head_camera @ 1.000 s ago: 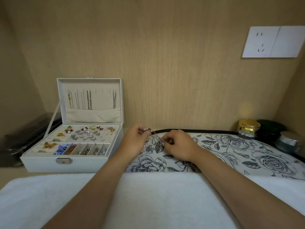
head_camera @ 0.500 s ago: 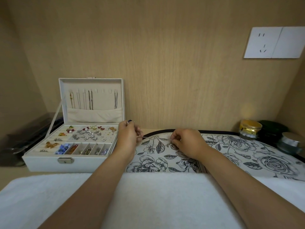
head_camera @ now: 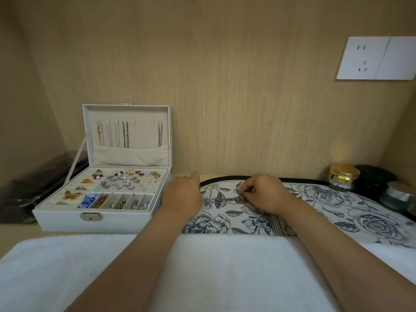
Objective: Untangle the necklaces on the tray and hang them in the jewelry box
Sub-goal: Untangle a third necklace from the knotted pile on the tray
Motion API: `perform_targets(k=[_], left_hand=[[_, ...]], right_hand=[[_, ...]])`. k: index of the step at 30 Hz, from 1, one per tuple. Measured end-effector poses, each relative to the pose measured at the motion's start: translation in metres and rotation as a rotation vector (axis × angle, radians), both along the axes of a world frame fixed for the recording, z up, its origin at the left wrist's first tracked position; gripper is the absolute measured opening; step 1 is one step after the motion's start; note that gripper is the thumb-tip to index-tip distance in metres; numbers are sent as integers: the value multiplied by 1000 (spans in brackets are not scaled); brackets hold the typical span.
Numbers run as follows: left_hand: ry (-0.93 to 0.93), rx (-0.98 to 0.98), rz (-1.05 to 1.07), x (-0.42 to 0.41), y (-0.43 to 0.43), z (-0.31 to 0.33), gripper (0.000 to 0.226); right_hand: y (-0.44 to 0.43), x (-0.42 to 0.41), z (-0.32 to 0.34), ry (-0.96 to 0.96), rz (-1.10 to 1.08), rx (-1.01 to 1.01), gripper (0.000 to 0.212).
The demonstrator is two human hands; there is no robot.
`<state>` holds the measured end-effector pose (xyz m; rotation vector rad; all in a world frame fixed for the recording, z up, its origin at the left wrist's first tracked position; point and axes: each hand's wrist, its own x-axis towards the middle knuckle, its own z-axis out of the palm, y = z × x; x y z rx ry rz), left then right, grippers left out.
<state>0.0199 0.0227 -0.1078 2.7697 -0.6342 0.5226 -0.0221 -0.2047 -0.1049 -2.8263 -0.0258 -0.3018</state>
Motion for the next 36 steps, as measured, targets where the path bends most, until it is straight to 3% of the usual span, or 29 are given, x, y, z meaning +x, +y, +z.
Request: perform_targets(k=[3, 6, 9, 12, 14, 17, 22, 28, 36], left_hand=[[-17, 87, 7, 1, 0, -4, 26], [15, 39, -97, 4, -1, -9, 40], [51, 32, -250, 3, -8, -10, 26], [84, -46, -272, 3, -11, -11, 18], [102, -84, -262, 5, -11, -12, 18], [154, -167, -245, 7, -12, -16, 19], [400, -605, -257, 0, -12, -9, 15], [406, -587, -262, -2, -11, -8, 6], [299, -531, -219, 1, -6, -6, 17]], right_hand=[[4, 1, -2, -38, 47, 2, 36], [9, 2, -5, -22, 139, 45, 31], [10, 3, -9, -15, 182, 64, 19], [11, 2, -6, 12, 166, 149, 6], [13, 0, -5, 29, 160, 194, 9], [15, -2, -5, 22, 124, 351, 14], [13, 0, -1, -17, 65, 663, 16], [21, -4, 6, 47, 72, 950, 20], [16, -10, 11, 4, 22, 772, 25]])
